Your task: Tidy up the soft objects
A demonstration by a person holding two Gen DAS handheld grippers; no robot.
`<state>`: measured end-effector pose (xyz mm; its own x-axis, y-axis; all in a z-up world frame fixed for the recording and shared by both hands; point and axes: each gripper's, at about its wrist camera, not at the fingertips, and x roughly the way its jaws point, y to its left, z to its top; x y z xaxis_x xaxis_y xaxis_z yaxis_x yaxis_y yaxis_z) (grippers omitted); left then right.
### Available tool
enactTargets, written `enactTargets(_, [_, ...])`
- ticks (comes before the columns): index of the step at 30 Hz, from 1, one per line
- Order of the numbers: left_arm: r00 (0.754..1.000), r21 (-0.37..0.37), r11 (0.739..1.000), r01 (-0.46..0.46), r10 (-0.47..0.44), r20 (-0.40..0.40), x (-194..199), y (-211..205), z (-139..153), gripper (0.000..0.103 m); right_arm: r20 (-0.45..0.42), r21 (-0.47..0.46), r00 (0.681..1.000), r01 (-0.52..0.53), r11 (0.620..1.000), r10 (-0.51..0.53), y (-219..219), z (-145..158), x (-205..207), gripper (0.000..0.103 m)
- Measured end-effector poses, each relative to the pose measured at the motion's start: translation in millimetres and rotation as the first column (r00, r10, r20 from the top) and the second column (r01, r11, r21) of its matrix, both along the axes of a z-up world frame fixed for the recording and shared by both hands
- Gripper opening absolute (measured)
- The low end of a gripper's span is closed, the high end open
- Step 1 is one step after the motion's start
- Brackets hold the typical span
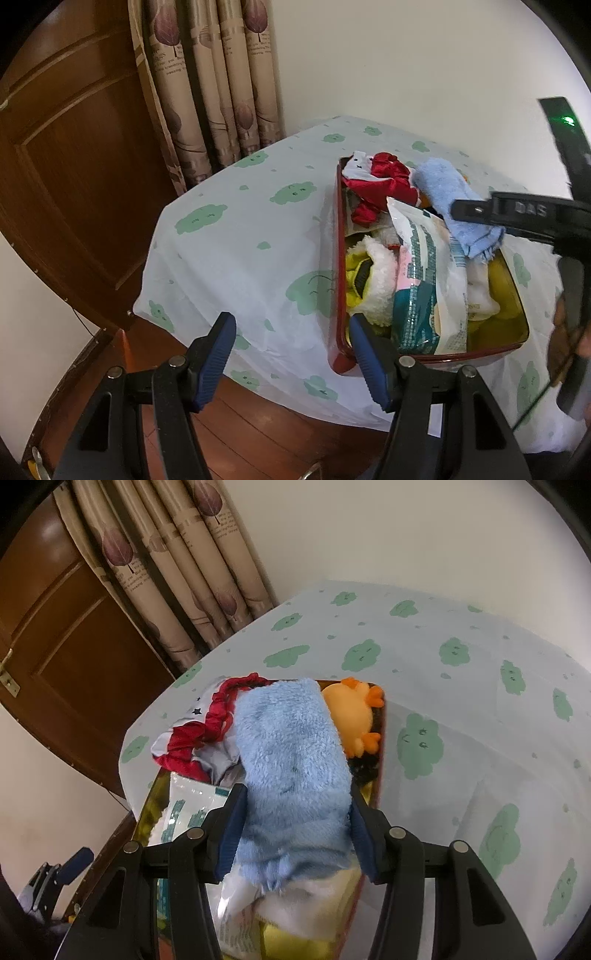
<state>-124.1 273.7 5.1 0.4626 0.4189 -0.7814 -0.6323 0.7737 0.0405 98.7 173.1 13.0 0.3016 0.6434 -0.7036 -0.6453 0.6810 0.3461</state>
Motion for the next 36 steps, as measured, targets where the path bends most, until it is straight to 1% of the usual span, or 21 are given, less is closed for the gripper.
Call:
enactTargets(1, [1.000, 0.002, 1.000, -0.004, 0.004, 0.007, -1.1, 0.6, 1.2, 0.065, 0.005, 0.010, 1.000, 0.002, 1.000, -0.002, -3.9, 1.7, -3.1, 0.053])
enactTargets(2, [1.000, 0.007, 1.000, -0.009, 0.009, 0.017, -2.9, 1.6, 2.6, 0.065, 0.011, 0.019, 1.000, 0.002, 1.000, -0.002, -7.4, 3.1, -6.3, 0.059])
enactTargets(4, [1.000, 0.019, 1.000, -0.012, 0.012, 0.020, -3.8, 1.2, 4.4, 0.065, 0.031, 0.015, 1.000, 0.004, 1.000, -0.005, -10.2, 4.3, -10.4, 0.064])
enactTargets(6, [1.000, 0.037, 0.999, -0.015, 0.015, 0.016, -3.9, 1.0, 5.3, 0.065, 0.034, 0.005, 0.999, 0.008, 1.000, -0.008, -11.8, 3.7, -12.8, 0.064])
enactTargets(9, [0.999, 0.062, 0.998, -0.025, 0.023, 0.022, -5.2, 0.1, 7.9, 0.065, 0.031, 0.033, 0.999, 0.015, 0.999, -0.016, -20.9, 6.8, -19.8, 0.064])
enactTargets(11, [0.999, 0.059, 0.998, -0.024, 0.022, 0.041, -7.0, 0.4, 10.9, 0.065, 0.059, 0.070, 0.998, 0.013, 0.997, -0.017, -31.8, 12.6, -32.7, 0.064])
enactTargets(13, [0.998, 0.044, 0.999, -0.018, 0.015, 0.053, -7.3, 0.3, 11.9, 0.065, 0.120, 0.099, 0.993, 0.007, 0.995, -0.019, -42.1, 20.6, -50.8, 0.064])
enactTargets(14, [0.998, 0.041, 0.999, -0.015, 0.012, 0.060, -8.0, 0.6, 12.7, 0.065, 0.192, 0.094, 0.981, 0.009, 0.996, -0.027, -48.1, 26.2, -66.9, 0.064])
enactTargets(15, [0.998, 0.044, 0.999, -0.013, 0.010, 0.064, -7.2, -1.3, 13.7, 0.065, 0.233, 0.085, 0.972, 0.019, 0.996, -0.039, -51.2, 28.8, -75.1, 0.065])
enactTargets(16, [0.997, 0.052, 0.999, -0.012, 0.008, 0.071, -7.7, -2.9, 15.2, 0.065, 0.314, 0.072, 0.947, 0.055, 0.996, -0.075, -56.8, 32.3, -92.3, 0.070])
enactTargets(17, [0.996, 0.065, 0.998, -0.011, 0.006, 0.084, -8.7, -4.7, 17.6, 0.065, 0.363, 0.075, 0.926, 0.086, 0.994, -0.107, -61.7, 33.6, -104.2, 0.082])
enactTargets(18, [0.995, 0.078, 0.997, -0.009, 0.001, 0.097, -9.4, -7.2, 19.9, 0.065, 0.392, 0.083, 0.911, 0.105, 0.991, -0.130, -64.8, 34.4, -111.6, 0.089])
enactTargets(19, [0.994, 0.093, 0.996, -0.005, -0.005, 0.112, -10.5, -10.2, 22.4, 0.065, 0.437, 0.100, 0.884, 0.134, 0.986, -0.165, -70.7, 34.6, -124.6, 0.097])
enactTargets(21, [0.989, 0.122, 0.992, 0.007, -0.024, 0.143, -13.0, -16.3, 28.0, 0.065, 0.487, 0.098, 0.850, 0.173, 0.980, -0.199, -74.4, 33.7, -139.9, 0.099])
enactTargets(23, [0.985, 0.142, 0.989, 0.027, -0.051, 0.168, -14.4, -21.3, 32.7, 0.065, 0.501, 0.104, 0.833, 0.213, 0.972, -0.236, -78.0, 34.1, -147.6, 0.101])
enactTargets(26, [0.976, 0.156, 0.987, 0.046, -0.077, 0.202, -16.2, -25.8, 36.4, 0.065, 0.457, 0.151, 0.843, 0.242, 0.958, -0.285, -90.0, 35.1, -151.2, 0.102])
enactTargets(27, [0.973, 0.161, 0.985, 0.055, -0.089, 0.215, -17.0, -27.4, 38.3, 0.065, 0.452, 0.164, 0.836, 0.265, 0.950, -0.311, -94.0, 36.0, -152.8, 0.102])
enactTargets(30, [0.956, 0.169, 0.983, 0.077, -0.120, 0.266, -20.6, -33.4, 43.2, 0.065, 0.467, 0.181, 0.817, 0.287, 0.941, -0.339, -99.3, 39.6, -159.0, 0.102])
enactTargets(33, [0.951, 0.176, 0.981, 0.081, -0.129, 0.282, -21.8, -36.8, 44.3, 0.065, 0.516, 0.184, 0.775, 0.315, 0.931, -0.364, -101.9, 45.9, -169.5, 0.102])
enactTargets(36, [0.956, 0.174, 0.980, 0.094, -0.138, 0.260, -19.3, -39.0, 42.1, 0.065, 0.549, 0.199, 0.739, 0.338, 0.920, -0.390, -102.5, 50.1, -177.6, 0.102])
